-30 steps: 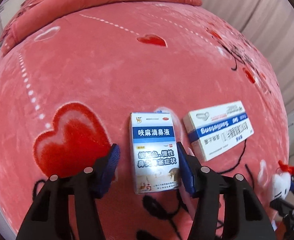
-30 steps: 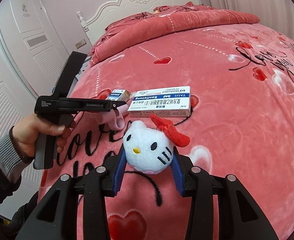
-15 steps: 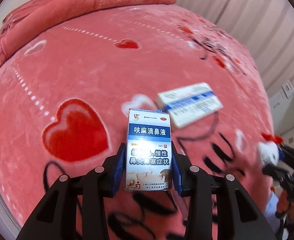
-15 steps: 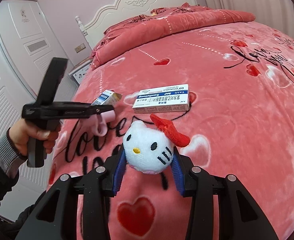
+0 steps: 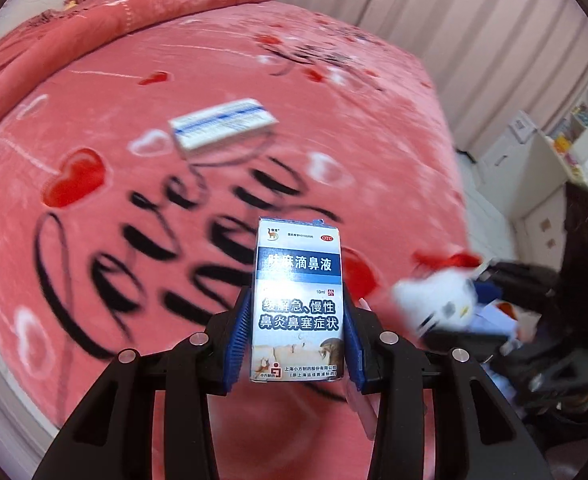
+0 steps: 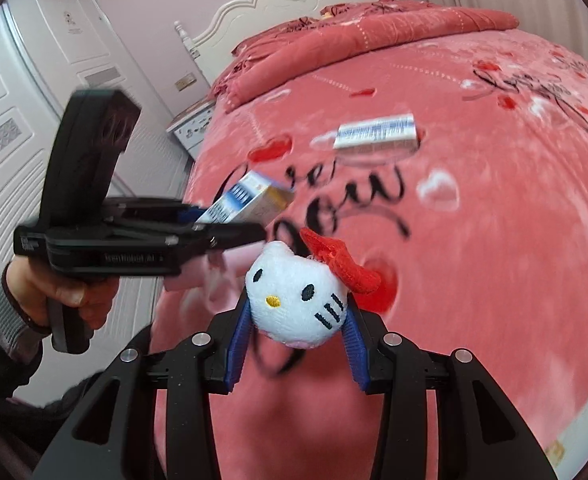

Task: Collect trash
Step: 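Carry the Hello Kitty plush and medicine box over the orange bin with both tools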

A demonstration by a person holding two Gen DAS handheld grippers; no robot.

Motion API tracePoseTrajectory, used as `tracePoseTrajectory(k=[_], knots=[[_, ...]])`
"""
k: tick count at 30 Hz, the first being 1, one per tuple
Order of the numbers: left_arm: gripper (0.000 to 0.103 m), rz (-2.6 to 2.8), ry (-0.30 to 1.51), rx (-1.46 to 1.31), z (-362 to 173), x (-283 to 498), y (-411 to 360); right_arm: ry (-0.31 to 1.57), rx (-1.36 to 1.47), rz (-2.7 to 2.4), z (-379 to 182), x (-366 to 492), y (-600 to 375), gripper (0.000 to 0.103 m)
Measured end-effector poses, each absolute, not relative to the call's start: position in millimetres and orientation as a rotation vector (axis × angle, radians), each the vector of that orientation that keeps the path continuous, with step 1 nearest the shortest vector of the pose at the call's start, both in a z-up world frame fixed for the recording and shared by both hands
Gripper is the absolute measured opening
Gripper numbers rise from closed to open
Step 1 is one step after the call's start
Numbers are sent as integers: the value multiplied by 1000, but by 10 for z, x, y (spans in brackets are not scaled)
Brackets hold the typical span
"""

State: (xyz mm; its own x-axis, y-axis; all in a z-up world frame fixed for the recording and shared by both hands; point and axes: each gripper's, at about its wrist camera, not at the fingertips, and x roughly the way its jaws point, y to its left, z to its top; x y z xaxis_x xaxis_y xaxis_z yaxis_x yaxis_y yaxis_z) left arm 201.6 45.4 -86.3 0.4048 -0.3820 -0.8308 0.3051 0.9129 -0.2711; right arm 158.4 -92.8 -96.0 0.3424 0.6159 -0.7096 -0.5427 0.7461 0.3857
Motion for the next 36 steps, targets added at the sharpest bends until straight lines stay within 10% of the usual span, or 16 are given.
tracePoseTrajectory(k=[36], knots=[[42, -695, 1003, 216, -536, 796, -1727, 848, 230, 439, -754, -261, -2915, 42]])
